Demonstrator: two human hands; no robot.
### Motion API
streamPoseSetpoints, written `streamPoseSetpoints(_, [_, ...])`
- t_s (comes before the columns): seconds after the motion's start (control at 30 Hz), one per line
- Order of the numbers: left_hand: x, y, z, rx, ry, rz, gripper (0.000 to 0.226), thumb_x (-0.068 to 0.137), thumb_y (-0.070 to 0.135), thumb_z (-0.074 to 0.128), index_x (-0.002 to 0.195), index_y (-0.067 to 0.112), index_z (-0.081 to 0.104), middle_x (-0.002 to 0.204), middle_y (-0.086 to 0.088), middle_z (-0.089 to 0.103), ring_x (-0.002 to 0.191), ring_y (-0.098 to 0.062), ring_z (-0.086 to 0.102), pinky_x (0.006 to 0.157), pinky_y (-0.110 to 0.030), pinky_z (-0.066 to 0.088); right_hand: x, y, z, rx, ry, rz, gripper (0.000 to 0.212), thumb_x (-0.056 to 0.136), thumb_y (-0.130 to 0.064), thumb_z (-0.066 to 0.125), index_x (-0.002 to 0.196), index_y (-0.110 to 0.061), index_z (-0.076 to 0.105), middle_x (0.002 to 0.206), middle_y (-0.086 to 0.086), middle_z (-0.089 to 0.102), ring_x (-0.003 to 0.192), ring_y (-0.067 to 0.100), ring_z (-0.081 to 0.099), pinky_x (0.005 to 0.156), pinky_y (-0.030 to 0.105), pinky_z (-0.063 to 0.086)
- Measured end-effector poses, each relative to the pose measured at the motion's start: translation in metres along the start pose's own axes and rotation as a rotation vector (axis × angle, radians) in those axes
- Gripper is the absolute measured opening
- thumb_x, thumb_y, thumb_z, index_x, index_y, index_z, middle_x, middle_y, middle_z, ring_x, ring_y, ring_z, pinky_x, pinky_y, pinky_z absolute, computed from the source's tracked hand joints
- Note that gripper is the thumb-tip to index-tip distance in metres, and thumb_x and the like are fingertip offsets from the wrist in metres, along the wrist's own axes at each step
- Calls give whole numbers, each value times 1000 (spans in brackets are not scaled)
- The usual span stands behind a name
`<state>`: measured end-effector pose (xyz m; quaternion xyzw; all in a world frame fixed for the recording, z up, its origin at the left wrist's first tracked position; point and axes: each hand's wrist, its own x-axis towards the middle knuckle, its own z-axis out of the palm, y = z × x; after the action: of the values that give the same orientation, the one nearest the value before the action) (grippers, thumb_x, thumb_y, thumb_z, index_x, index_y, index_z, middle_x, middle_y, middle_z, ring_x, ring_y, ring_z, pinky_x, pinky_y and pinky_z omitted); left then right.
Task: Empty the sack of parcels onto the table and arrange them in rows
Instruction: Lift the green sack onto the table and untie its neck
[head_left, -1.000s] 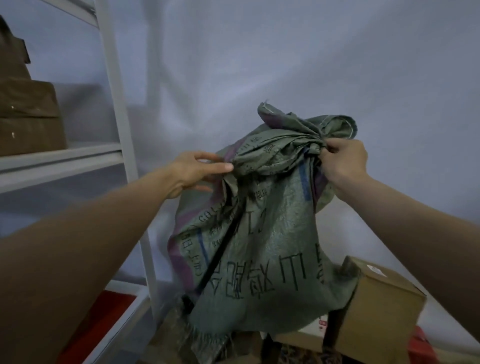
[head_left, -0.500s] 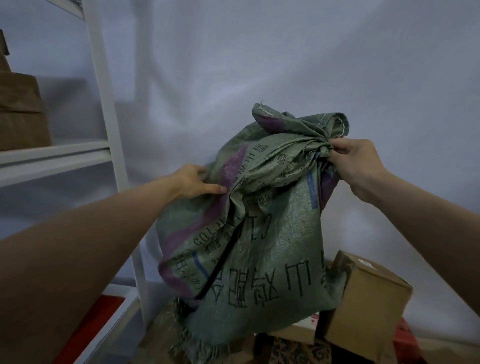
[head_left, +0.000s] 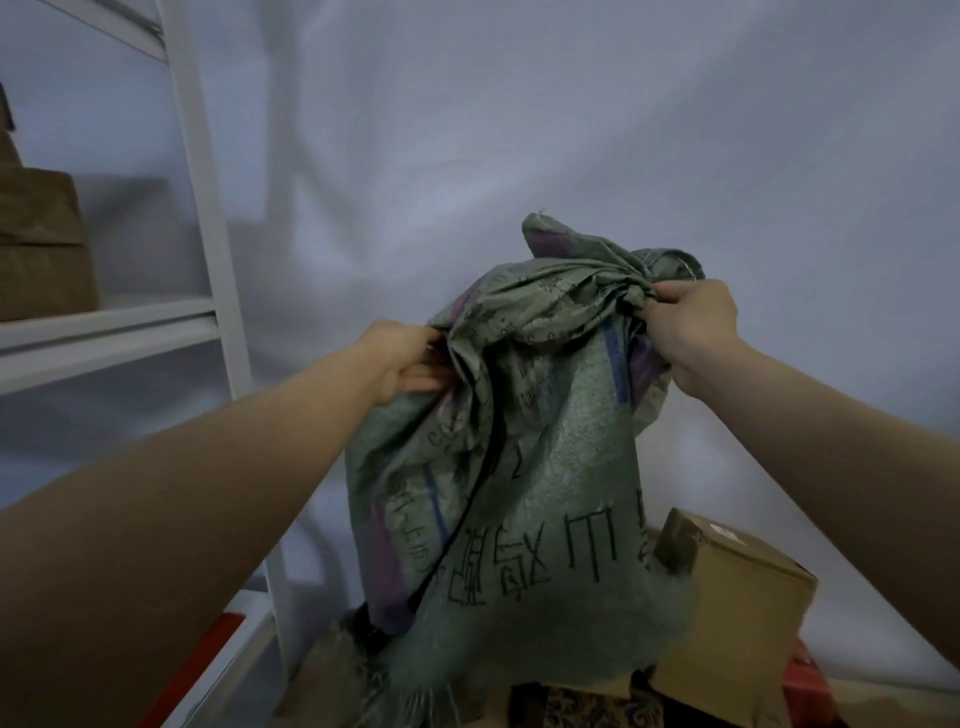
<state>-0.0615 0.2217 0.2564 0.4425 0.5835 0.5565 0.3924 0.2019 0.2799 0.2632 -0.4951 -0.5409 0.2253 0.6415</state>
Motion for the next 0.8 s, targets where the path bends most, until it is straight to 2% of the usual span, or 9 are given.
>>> streamPoseSetpoints(0.1, [-3, 32, 11, -179, -33, 92, 16, 98, 11, 58, 84, 4, 62, 71, -9, 67, 58, -18, 66, 51, -29, 60, 5, -20, 6, 67, 79, -48, 16, 83, -9, 62, 70, -4, 71, 68, 1, 61, 66, 14, 53, 61, 34, 50])
streamPoseSetpoints(0.2, [-7, 67, 19, -278, -64, 228, 21, 94, 3, 59, 74, 6, 61, 61, -6, 63, 55, -18, 62, 66, -35, 63, 9, -48, 11, 164, 162, -147, 17, 84, -9, 60, 76, -5, 73, 71, -3, 63, 70, 11, 55, 67, 32, 54])
streamPoseSetpoints(0.3, [-8, 86, 21, -378, -103, 318, 18, 93, 0, 59, 76, 4, 64, 61, -8, 66, 60, -21, 64, 76, -40, 62, 12, -68, 14, 214, 222, -236, 18, 79, -13, 54, 77, -3, 69, 68, -5, 57, 68, 8, 49, 63, 29, 47])
streamPoseSetpoints(0.4, [-4, 60, 20, -381, -104, 213, 14, 95, -2, 54, 88, -4, 66, 77, -16, 67, 63, -24, 64, 65, -35, 62, 2, -57, 9, 115, 178, -271, 18, 82, -10, 56, 78, -7, 73, 69, -6, 61, 70, 6, 53, 68, 28, 49])
streamPoseSetpoints(0.47, [-2, 25, 18, -235, -97, 50, 20, 99, -1, 47, 89, -6, 64, 79, -17, 69, 60, -22, 66, 51, -32, 60, -8, -33, 4, -6, 134, -276, 18, 83, -8, 58, 83, -9, 77, 74, -7, 67, 76, 8, 59, 76, 31, 54])
streamPoseSetpoints(0.53, [0, 2, 14, -29, -59, -13, 21, 101, 7, 50, 85, 1, 63, 86, -14, 69, 64, -21, 65, 48, -33, 59, -14, -16, 1, -51, 113, -257, 19, 84, -8, 59, 88, -9, 78, 77, -7, 69, 80, 9, 62, 82, 33, 55])
streamPoseSetpoints(0.6, [2, 7, 11, -49, -22, 39, 18, 99, 11, 56, 85, 4, 63, 87, -14, 66, 65, -22, 63, 52, -34, 59, -12, -17, 1, -30, 132, -265, 19, 83, -8, 58, 85, -7, 77, 76, -8, 66, 80, 8, 61, 79, 33, 54])
streamPoseSetpoints(0.73, [-1, 43, 13, -383, 19, 243, 16, 95, 4, 57, 82, 2, 65, 67, -12, 63, 54, -23, 61, 59, -36, 59, -5, -40, 0, 60, 240, -353, 20, 81, -8, 51, 82, -5, 71, 72, -7, 61, 73, 5, 53, 72, 31, 53])
streamPoseSetpoints(0.8, [-5, 35, 14, -239, 60, 254, 20, 94, 4, 57, 76, 4, 64, 61, -10, 62, 51, -22, 58, 50, -29, 56, -8, -41, -1, 29, 214, -372, 23, 83, -5, 51, 84, -6, 74, 75, -6, 63, 74, 5, 54, 73, 27, 51])
